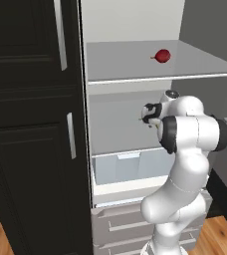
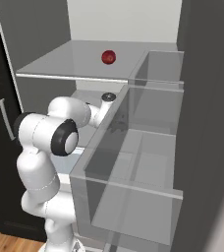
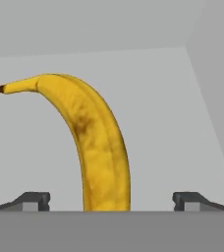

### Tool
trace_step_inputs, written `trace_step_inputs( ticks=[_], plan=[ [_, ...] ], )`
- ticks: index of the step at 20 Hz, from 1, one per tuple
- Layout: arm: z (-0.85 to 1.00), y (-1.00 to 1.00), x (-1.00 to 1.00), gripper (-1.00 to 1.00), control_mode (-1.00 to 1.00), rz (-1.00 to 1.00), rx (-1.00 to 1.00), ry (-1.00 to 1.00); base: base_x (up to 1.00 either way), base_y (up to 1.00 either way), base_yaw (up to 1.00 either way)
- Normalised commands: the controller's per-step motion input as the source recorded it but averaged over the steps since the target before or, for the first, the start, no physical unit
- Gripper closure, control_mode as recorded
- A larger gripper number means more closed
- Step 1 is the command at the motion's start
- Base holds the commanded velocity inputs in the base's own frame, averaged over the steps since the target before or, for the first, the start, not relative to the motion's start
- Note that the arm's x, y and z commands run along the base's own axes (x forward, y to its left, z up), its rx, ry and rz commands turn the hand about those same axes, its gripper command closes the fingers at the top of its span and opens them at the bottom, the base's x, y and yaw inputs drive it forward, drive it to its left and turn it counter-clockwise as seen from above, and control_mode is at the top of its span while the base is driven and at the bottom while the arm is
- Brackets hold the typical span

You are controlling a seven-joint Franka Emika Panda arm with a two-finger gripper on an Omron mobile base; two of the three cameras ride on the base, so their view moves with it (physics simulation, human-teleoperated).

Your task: Pick the pear and banana from the fridge and place them inside the tupperware on the counter.

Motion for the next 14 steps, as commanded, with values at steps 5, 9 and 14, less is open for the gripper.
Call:
trace_step_inputs(
  ticks=[5,9,14],
  plan=[
    [-0.1,-0.02,0.14,-1.0,-1.0,0.0,0.0,0.0,0.0,0.0,0.0],
    [-0.2,0.0,0.11,1.0,-1.0,0.0,-0.01,0.0,0.0,0.0,0.0],
    [-0.08,0.0,0.01,1.0,-1.0,0.0,-0.05,0.01,0.0,0.0,0.0]
  ],
)
